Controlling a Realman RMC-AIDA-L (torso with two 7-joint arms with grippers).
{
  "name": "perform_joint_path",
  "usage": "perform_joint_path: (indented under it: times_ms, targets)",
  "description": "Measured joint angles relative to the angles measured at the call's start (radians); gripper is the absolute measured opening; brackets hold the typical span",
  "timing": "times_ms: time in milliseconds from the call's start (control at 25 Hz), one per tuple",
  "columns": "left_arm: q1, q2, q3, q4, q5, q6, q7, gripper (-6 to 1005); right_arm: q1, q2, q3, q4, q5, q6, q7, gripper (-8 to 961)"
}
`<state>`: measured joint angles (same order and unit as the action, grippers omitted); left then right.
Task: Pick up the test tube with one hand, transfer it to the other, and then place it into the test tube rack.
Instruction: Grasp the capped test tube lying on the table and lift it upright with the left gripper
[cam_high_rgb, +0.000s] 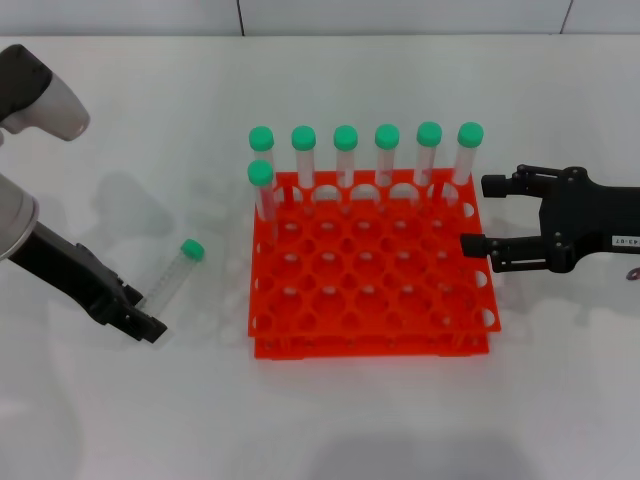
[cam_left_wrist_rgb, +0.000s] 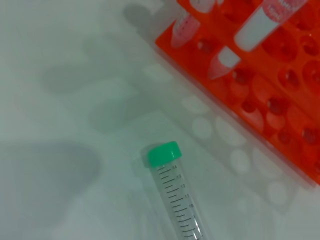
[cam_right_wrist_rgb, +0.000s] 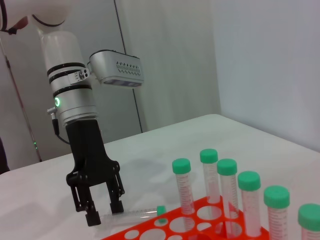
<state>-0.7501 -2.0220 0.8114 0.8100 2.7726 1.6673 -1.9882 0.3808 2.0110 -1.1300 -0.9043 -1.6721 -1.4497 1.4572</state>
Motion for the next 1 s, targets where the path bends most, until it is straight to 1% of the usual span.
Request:
perform_joint_path:
  times_ms: [200, 440, 560, 960, 1000]
  targets:
    - [0.000, -0.002, 0.000, 0.000, 0.006, -0.002, -0.004, 648, 0.000, 0.000, 0.001, 0.000, 0.000, 0.000, 0.000, 855]
    - [0.000, -0.002, 0.000, 0.000, 0.007, -0.002, -0.004, 581, -0.001, 0.000, 0.001, 0.000, 0.000, 0.000, 0.000, 854]
    - [0.001, -0.002, 0.000, 0.000, 0.007, -0.002, -0.005, 574, -0.002, 0.000, 0.001, 0.000, 0.000, 0.000, 0.000, 854]
    - [0.004, -0.001, 0.002, 0.000, 0.009, -0.027, -0.021, 442, -0.002, 0.000, 0.001, 0.003, 0.000, 0.000, 0.000, 854]
    - [0.004, -0.001, 0.002, 0.000, 0.009, -0.027, -0.021, 442, -0.002, 0.000, 0.001, 0.003, 0.000, 0.000, 0.000, 854]
